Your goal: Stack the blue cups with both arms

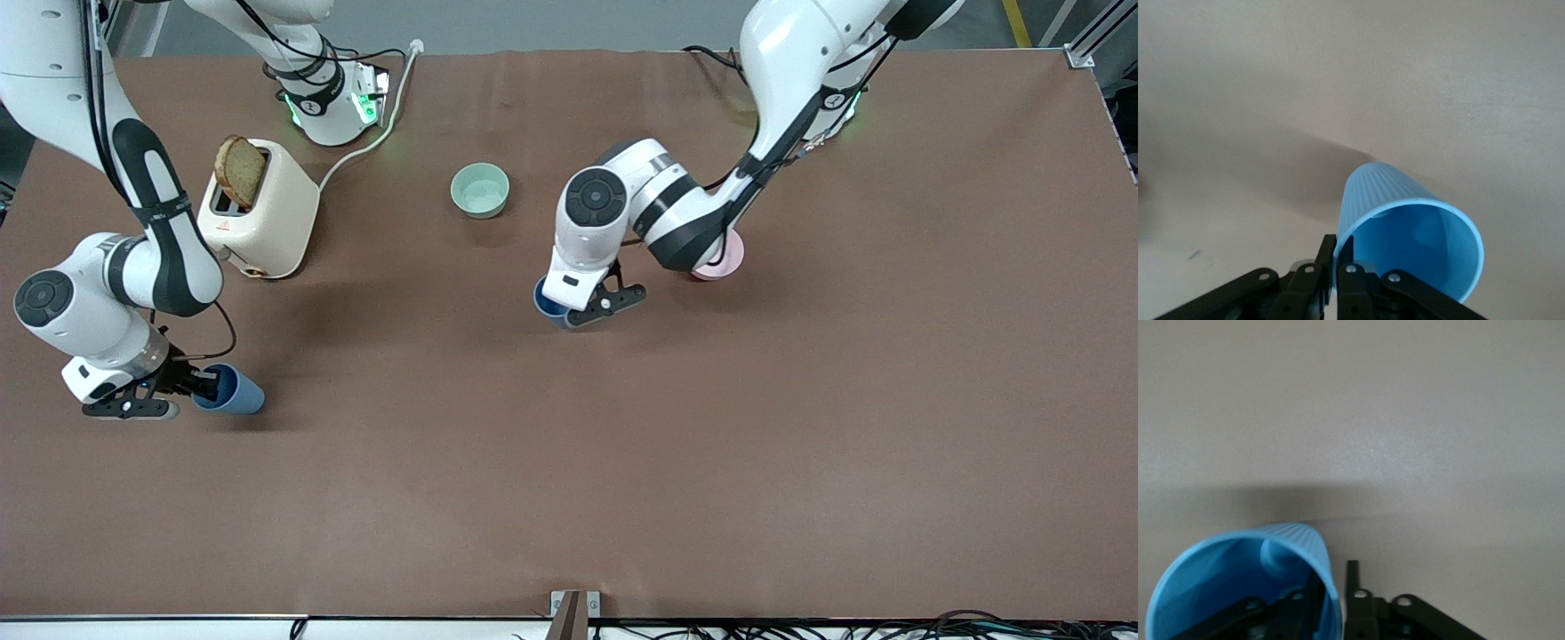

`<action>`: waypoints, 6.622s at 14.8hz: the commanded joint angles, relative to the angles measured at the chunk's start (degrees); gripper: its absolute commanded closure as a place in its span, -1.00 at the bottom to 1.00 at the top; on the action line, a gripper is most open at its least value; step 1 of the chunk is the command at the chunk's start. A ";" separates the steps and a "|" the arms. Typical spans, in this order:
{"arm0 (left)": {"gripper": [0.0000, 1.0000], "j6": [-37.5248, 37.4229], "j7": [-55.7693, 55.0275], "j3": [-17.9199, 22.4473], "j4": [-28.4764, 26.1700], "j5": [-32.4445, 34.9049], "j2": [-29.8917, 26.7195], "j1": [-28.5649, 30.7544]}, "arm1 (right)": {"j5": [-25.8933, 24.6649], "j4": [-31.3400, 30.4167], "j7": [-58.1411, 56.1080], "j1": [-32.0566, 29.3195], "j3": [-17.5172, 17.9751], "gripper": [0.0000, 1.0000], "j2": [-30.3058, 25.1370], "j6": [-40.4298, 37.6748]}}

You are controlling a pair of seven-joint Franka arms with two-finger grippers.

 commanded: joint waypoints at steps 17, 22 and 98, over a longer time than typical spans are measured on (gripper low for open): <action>-1.00 -17.21 11.15 8.08 12.42 2.02 -13.10 9.36 | 5.80 15.76 56.18 20.10 14.86 0.99 -10.88 -28.62; -1.00 -28.63 30.31 7.73 12.06 1.85 -22.07 20.01 | -0.44 19.29 74.32 23.17 26.74 0.99 -7.11 -28.27; -1.00 -34.71 67.26 18.10 0.37 -10.37 -40.11 25.65 | 0.31 26.49 10.98 5.17 0.38 -1.00 -28.46 -61.05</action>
